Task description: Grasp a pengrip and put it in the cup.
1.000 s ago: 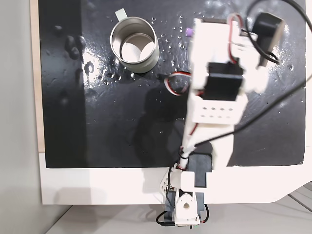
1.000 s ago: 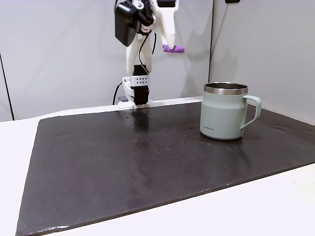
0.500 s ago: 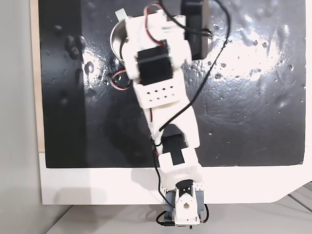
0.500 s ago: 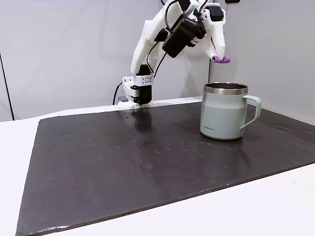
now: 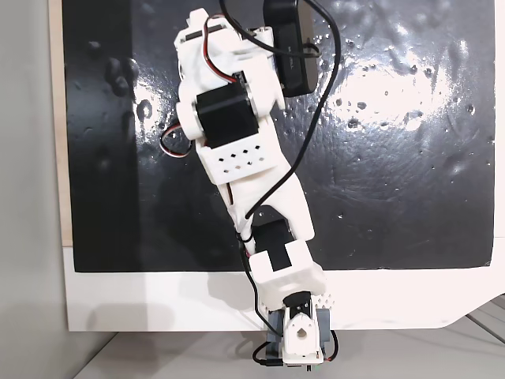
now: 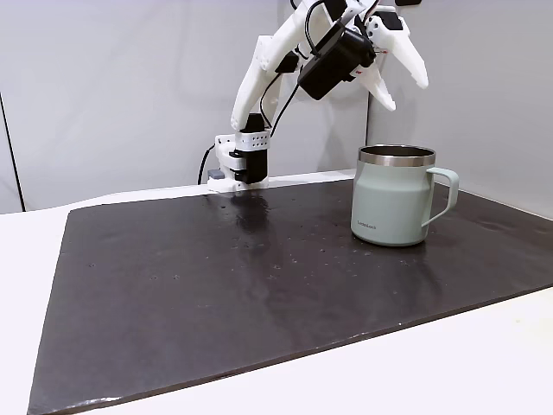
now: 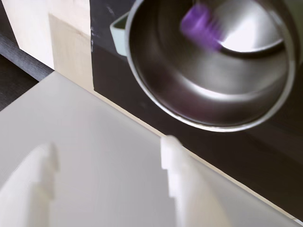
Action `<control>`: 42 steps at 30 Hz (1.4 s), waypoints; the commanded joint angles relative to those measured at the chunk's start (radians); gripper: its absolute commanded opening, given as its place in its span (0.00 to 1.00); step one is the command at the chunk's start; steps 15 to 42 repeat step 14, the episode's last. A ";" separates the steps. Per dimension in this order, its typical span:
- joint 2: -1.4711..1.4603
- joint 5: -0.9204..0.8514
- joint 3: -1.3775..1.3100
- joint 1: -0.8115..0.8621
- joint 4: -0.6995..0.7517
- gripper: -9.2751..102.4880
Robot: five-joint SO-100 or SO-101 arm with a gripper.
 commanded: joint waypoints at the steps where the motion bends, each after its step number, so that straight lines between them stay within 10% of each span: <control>1: 0.066 -0.015 -0.035 0.012 0.008 0.30; 42: 0.101 -0.015 0.009 0.018 0.008 0.30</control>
